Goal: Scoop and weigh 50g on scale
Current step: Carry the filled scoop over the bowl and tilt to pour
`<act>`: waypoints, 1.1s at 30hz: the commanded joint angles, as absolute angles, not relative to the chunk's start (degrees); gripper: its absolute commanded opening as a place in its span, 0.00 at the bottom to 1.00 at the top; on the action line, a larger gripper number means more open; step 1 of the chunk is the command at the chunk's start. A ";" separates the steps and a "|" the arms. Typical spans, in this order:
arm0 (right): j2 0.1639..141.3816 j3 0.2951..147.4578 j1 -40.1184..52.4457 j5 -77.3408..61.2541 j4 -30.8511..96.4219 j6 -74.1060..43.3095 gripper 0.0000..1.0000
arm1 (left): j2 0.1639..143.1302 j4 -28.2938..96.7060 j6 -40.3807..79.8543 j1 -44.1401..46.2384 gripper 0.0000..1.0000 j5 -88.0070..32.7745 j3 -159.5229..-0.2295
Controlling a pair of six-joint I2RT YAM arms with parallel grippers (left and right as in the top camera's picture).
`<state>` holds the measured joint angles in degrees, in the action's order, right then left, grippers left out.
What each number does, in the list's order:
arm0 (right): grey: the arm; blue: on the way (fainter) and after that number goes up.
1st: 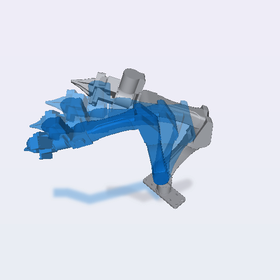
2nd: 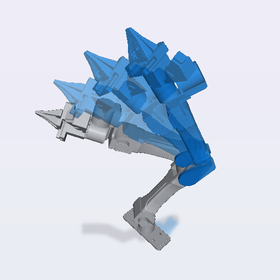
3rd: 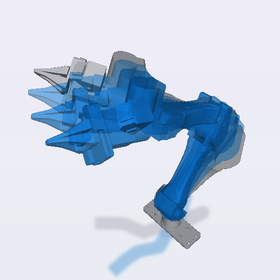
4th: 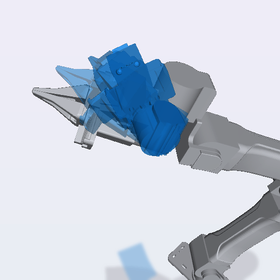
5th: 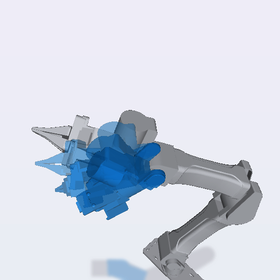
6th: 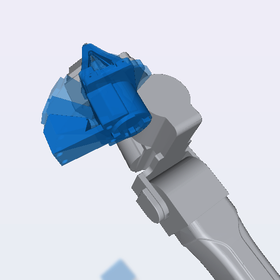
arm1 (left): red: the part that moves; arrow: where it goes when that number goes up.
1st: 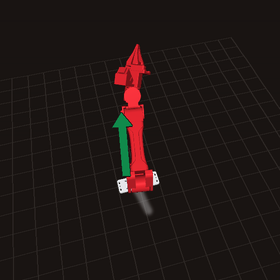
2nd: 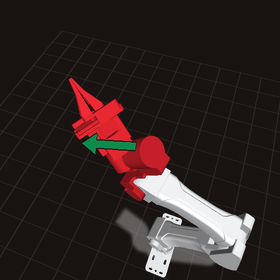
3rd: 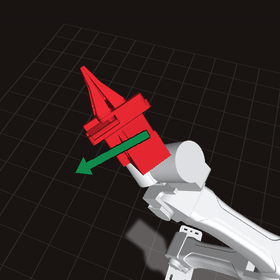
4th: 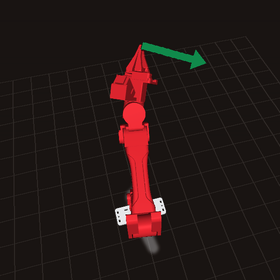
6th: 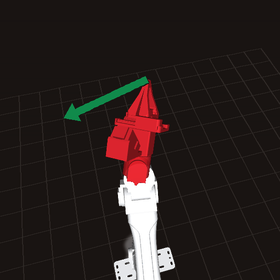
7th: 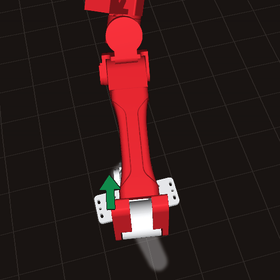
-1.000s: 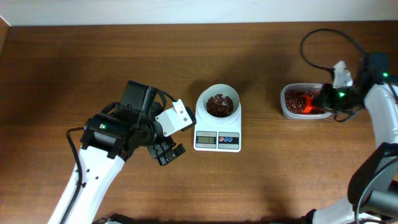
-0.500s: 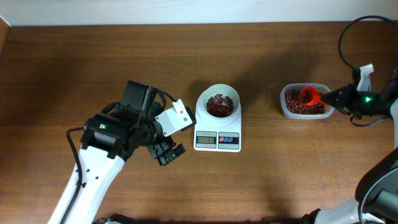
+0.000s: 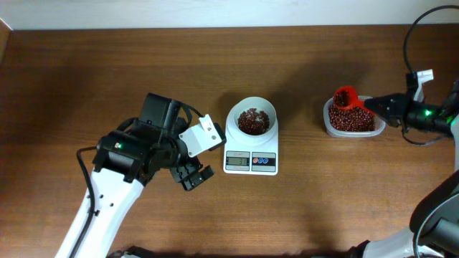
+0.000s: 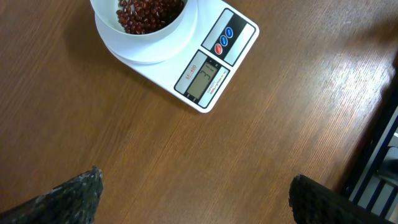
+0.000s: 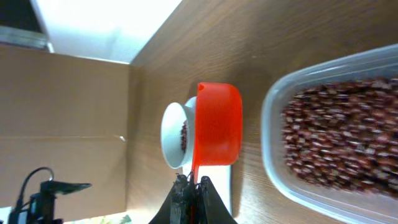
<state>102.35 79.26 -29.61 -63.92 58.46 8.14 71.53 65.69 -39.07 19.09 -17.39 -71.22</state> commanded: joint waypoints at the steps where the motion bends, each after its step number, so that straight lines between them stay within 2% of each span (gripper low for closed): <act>1: 102.59 78.70 -24.23 -67.55 58.48 9.17 0.04 | 71.57 65.65 -39.99 18.79 0.99 -18.22 -72.27; 6: 102.59 78.70 -12.03 -67.53 57.21 8.03 0.04 | 71.57 65.65 -39.99 18.79 0.99 -18.22 -72.27; 11: 102.59 78.70 -3.53 -66.30 48.42 2.48 0.04 | 71.57 65.67 -39.99 18.79 0.99 -18.22 -72.27; 18: 102.15 79.00 9.41 -36.45 44.51 12.05 0.04 | 71.57 65.67 -39.99 18.79 0.99 -18.22 -72.27; 22: 101.30 84.23 15.46 -21.28 46.46 12.08 0.04 | 71.57 65.67 -39.99 18.79 0.99 -18.22 -72.27; 31: 101.27 90.02 18.52 -20.03 50.98 13.32 0.04 | 71.57 65.65 -39.99 18.79 0.99 -18.22 -72.27; 33: 101.27 90.02 20.05 -15.46 51.68 13.32 0.04 | 71.57 65.67 -39.99 18.79 0.99 -18.22 -72.27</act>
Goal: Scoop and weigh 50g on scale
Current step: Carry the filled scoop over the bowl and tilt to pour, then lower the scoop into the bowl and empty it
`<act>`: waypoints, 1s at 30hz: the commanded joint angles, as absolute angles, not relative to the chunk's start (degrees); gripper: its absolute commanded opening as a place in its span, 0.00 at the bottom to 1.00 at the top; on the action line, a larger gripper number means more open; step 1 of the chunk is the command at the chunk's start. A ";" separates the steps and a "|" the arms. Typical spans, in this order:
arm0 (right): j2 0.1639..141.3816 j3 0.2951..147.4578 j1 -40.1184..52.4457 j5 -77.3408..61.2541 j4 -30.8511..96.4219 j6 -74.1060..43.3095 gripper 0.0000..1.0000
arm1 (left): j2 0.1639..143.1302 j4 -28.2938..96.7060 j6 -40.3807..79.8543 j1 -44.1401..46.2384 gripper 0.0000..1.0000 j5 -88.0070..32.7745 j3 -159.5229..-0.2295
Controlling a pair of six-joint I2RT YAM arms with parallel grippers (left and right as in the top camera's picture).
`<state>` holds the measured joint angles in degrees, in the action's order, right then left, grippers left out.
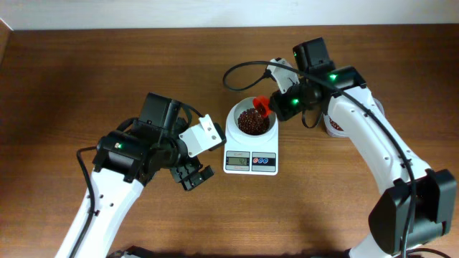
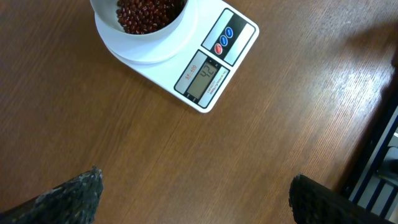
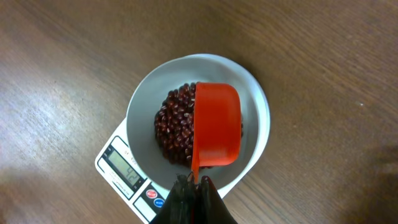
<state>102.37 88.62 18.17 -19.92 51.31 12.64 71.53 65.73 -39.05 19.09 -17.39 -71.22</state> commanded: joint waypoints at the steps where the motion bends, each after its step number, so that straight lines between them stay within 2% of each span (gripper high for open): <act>1: 101.27 90.02 20.67 -13.87 51.64 13.30 0.04 | 71.57 65.65 -39.99 18.79 0.99 -18.22 -72.27; 4: 101.27 90.02 20.60 -14.57 51.48 13.26 0.04 | 71.57 65.65 -39.99 18.79 0.99 -18.22 -72.27; 9: 101.30 90.02 17.89 -26.55 53.82 13.04 0.04 | 71.57 65.65 -39.99 18.79 0.99 -18.22 -72.27; 18: 101.36 90.02 16.71 -27.05 53.56 11.55 0.04 | 71.57 65.67 -39.99 18.79 0.99 -18.22 -72.27; 21: 101.36 90.02 13.47 -33.87 53.63 11.57 0.04 | 71.57 65.67 -39.99 18.79 0.99 -18.22 -72.27; 26: 101.69 89.32 12.36 -33.76 50.94 13.23 0.04 | 71.57 65.65 -39.99 18.79 0.99 -18.22 -72.27; 30: 102.06 88.60 12.43 -26.26 50.13 14.26 0.04 | 71.57 65.65 -39.99 18.79 0.99 -18.22 -72.27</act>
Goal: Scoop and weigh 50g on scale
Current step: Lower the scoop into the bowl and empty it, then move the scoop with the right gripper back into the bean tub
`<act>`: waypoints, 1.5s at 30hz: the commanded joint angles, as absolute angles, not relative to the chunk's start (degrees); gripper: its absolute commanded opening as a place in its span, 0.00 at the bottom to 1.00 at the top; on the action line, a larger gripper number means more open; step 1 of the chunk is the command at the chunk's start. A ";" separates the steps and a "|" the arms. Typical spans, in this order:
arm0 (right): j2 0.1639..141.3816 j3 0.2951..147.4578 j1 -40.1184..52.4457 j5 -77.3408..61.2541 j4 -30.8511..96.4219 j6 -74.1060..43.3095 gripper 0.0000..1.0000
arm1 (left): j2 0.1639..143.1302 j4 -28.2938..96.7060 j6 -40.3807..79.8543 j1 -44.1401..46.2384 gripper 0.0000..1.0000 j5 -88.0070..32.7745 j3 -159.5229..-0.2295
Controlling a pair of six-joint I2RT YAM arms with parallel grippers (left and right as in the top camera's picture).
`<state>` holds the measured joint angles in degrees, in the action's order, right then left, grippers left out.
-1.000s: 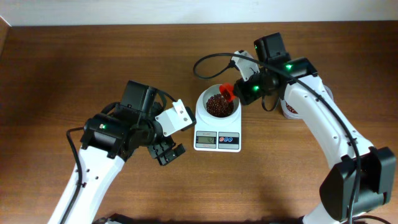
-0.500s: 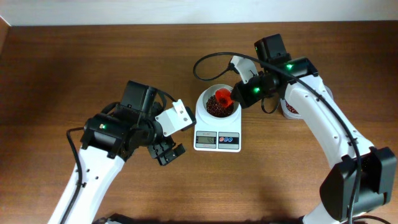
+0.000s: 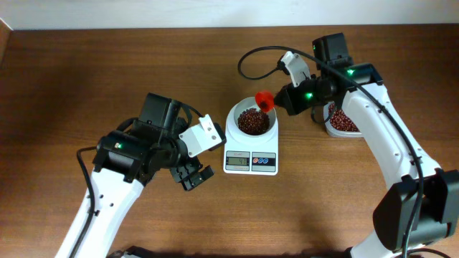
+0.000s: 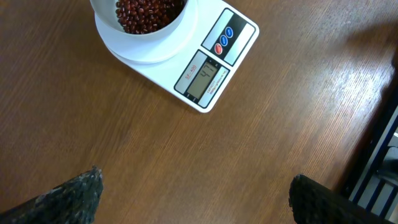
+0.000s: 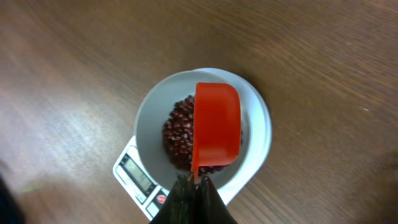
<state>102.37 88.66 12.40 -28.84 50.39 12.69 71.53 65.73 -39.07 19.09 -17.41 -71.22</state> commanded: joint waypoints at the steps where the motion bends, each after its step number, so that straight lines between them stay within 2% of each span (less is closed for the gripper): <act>1: 102.30 88.60 12.62 -26.22 50.54 14.68 0.04 | 71.57 65.65 -39.99 18.79 0.99 -18.22 -72.27; 5: 104.99 88.49 15.07 -25.30 50.78 14.83 0.04 | 71.57 65.67 -39.99 18.79 0.99 -18.22 -72.27; 11: 105.38 88.49 21.50 -10.15 50.78 14.81 0.04 | 71.57 65.65 -39.99 18.79 0.99 -18.22 -72.27; 18: 105.49 86.59 22.61 -9.85 50.70 14.79 0.04 | 71.57 65.65 -39.99 18.79 0.99 -18.22 -72.27; 22: 105.47 86.37 22.48 -19.11 51.51 14.57 0.04 | 71.57 65.65 -39.99 18.79 0.99 -18.22 -72.27; 28: 105.47 86.59 21.89 -25.23 51.68 9.56 0.04 | 71.57 65.65 -39.99 18.79 0.99 -18.22 -72.27; 36: 105.47 86.59 10.26 -45.15 52.01 8.08 0.04 | 71.57 65.67 -39.99 18.79 0.99 -18.22 -72.27; 45: 105.23 86.72 8.51 -46.02 54.30 10.52 0.04 | 71.57 65.67 -39.99 18.79 0.99 -18.22 -72.27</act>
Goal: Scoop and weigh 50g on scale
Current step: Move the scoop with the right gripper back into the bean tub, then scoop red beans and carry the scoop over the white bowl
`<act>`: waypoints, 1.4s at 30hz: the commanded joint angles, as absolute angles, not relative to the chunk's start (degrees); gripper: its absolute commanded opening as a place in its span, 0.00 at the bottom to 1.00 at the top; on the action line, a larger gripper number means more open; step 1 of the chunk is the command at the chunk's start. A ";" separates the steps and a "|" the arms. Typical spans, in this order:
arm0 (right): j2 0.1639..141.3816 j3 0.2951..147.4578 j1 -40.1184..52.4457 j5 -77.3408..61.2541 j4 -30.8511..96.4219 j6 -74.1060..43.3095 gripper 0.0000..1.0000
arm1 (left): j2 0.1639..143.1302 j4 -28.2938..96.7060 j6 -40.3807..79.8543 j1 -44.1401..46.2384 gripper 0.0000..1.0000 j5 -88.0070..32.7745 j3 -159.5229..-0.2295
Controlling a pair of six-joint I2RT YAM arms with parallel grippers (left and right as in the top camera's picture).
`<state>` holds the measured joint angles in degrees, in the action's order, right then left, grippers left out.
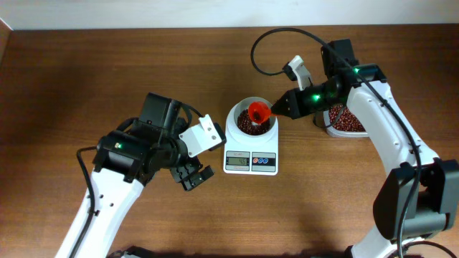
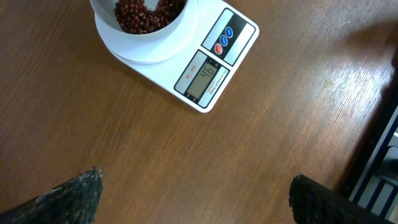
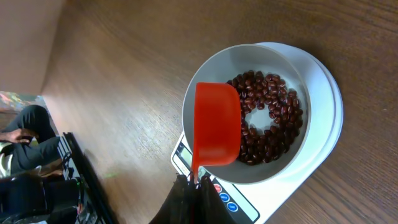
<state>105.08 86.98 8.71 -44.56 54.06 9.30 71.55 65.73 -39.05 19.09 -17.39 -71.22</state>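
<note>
A white scale (image 1: 251, 159) sits mid-table with a white bowl (image 1: 252, 107) of red beans (image 3: 268, 124) on its platform. Its display (image 2: 202, 79) reads about 46. My right gripper (image 3: 193, 182) is shut on the handle of a red scoop (image 3: 217, 124), which is tipped over the bowl's left part. In the overhead view the scoop (image 1: 259, 112) hangs over the bowl. My left gripper (image 1: 192, 174) stands open over bare table left of the scale, its fingertips (image 2: 74, 193) wide apart and holding nothing.
A clear tub of red beans (image 1: 344, 122) stands right of the scale, partly hidden under my right arm. The table's back edge runs along the top of the overhead view. A cable loops above my right arm.
My right gripper has swung the scoop so it points left and is tilted over the bowl. More beans lie in the bowl, with a dent in the pile. The display now shows about 46.
The right gripper first held the scoop at the bean tub on the right. Then it held the scoop over the bowl, with the display near 42. It stayed over the bowl, and now the scoop is tipped there. The left arm has stayed put, open.
</note>
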 commanded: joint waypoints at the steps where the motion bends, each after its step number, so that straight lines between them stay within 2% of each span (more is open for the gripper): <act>1: 104.47 87.42 8.49 -45.69 55.51 12.25 0.04 | 71.57 65.65 -39.99 18.79 0.99 -18.22 -72.27; 4: 99.98 91.53 6.57 -38.26 61.23 12.67 0.04 | 71.57 65.67 -39.99 18.79 0.99 -18.22 -72.27; 10: 96.05 92.82 -17.04 -36.69 69.73 13.61 0.04 | 71.57 65.65 -39.99 18.79 0.99 -18.22 -72.27; 12: 96.07 92.82 -21.19 -23.55 69.60 15.22 0.04 | 71.57 65.65 -39.99 18.79 0.99 -18.22 -72.27; 14: 96.09 92.82 -19.40 -15.57 68.90 14.57 0.04 | 71.57 65.67 -39.99 18.79 0.99 -18.22 -72.27; 17: 96.40 92.82 -9.23 4.71 64.86 8.64 0.04 | 71.57 65.67 -39.99 18.79 0.99 -18.22 -72.27; 19: 97.01 92.82 -4.08 13.13 64.20 6.70 0.04 | 71.57 65.65 -39.99 18.79 0.99 -18.22 -72.27; 23: 97.89 92.82 1.76 22.31 64.10 6.52 0.04 | 71.57 65.67 -39.99 18.79 0.99 -18.22 -72.27; 24: 97.84 92.84 1.98 21.54 63.92 5.78 0.04 | 71.57 65.67 -39.99 18.79 0.99 -18.22 -72.27; 25: 97.38 93.14 1.96 14.44 63.83 5.76 0.04 | 71.57 65.67 -39.99 18.79 0.99 -18.22 -72.27; 27: 96.44 95.88 1.98 -13.65 63.70 10.52 0.04 | 71.57 65.65 -39.99 18.79 0.99 -18.22 -72.27; 29: 96.49 95.90 1.98 -34.02 63.22 17.47 0.04 | 71.57 65.65 -39.99 18.79 0.99 -18.22 -72.27; 30: 96.64 95.44 2.50 -39.53 63.37 20.14 0.04 | 71.57 65.67 -39.99 18.79 0.99 -18.22 -72.27; 35: 97.14 88.51 10.17 -38.74 57.01 22.31 0.04 | 71.57 65.65 -39.99 18.79 0.99 -18.22 -72.27; 42: 104.18 84.16 19.99 -17.37 49.87 22.28 0.04 | 71.57 65.65 -39.99 18.79 0.99 -18.22 -72.27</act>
<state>101.60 84.77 18.06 -23.94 50.46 21.67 71.59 65.60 -39.05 19.09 -17.41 -71.22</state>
